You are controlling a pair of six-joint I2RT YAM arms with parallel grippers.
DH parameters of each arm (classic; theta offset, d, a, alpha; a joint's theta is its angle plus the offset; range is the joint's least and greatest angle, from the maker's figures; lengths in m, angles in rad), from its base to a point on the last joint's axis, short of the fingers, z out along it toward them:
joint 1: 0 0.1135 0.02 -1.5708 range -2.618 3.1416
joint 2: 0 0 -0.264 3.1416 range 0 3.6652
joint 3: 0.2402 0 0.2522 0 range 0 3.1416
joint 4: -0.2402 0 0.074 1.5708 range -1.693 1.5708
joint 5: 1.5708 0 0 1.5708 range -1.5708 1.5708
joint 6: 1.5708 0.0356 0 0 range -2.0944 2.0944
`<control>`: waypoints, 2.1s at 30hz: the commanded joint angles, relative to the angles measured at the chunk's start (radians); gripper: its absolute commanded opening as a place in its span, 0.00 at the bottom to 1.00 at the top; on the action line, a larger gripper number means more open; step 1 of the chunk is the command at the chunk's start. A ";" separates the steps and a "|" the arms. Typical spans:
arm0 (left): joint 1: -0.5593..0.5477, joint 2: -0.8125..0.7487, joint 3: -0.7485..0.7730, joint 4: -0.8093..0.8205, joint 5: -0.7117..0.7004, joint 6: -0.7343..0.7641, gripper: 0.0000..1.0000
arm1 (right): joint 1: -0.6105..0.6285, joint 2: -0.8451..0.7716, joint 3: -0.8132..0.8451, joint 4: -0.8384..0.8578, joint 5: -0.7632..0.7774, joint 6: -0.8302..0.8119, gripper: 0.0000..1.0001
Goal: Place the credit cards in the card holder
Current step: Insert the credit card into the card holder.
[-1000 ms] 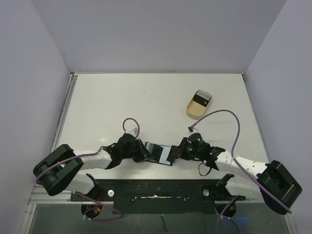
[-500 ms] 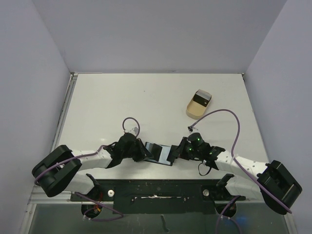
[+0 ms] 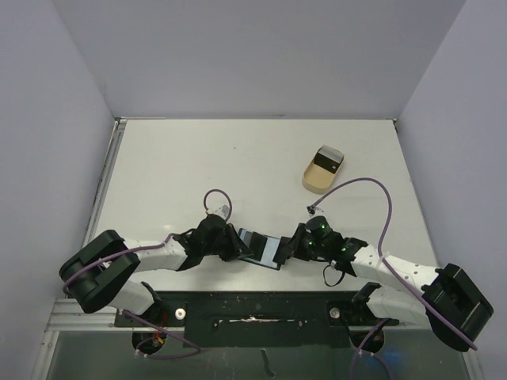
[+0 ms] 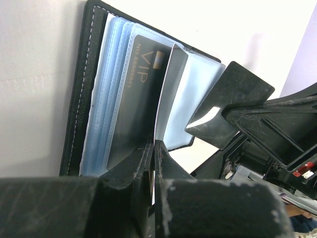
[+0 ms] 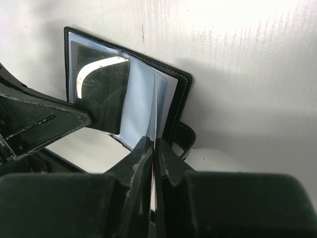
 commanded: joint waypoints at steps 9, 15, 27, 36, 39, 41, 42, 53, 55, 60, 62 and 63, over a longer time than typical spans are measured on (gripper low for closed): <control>-0.035 0.027 0.061 -0.101 -0.034 0.019 0.00 | 0.008 -0.047 0.010 -0.086 0.051 0.010 0.00; -0.039 -0.046 0.079 -0.259 -0.081 -0.001 0.00 | 0.009 -0.041 0.013 -0.088 0.057 0.010 0.00; -0.039 0.035 0.086 -0.181 -0.024 0.003 0.00 | 0.014 -0.054 -0.002 -0.090 0.063 0.023 0.00; -0.041 0.060 0.082 -0.112 -0.004 0.002 0.00 | 0.021 -0.060 -0.006 -0.091 0.067 0.031 0.00; -0.041 0.058 0.075 -0.082 -0.016 0.001 0.00 | 0.021 -0.063 -0.003 -0.098 0.071 0.030 0.00; -0.041 0.059 0.071 -0.064 -0.029 0.001 0.00 | 0.020 -0.064 -0.001 -0.102 0.073 0.030 0.00; -0.042 0.060 0.071 -0.059 -0.033 0.001 0.00 | 0.021 -0.067 -0.002 -0.103 0.074 0.030 0.00; -0.046 0.082 0.071 -0.030 -0.044 0.016 0.00 | 0.023 -0.079 -0.014 -0.103 0.079 0.038 0.00; -0.046 0.083 0.080 -0.057 -0.067 0.038 0.00 | 0.023 -0.076 -0.011 -0.103 0.079 0.036 0.00; -0.050 0.098 0.078 -0.052 -0.045 0.056 0.00 | 0.023 -0.074 -0.011 -0.102 0.079 0.036 0.00; -0.054 0.097 0.073 -0.043 -0.035 0.054 0.00 | 0.023 -0.072 -0.010 -0.103 0.079 0.036 0.00; -0.056 0.092 0.072 -0.044 -0.033 0.054 0.00 | 0.023 -0.072 -0.011 -0.103 0.079 0.036 0.00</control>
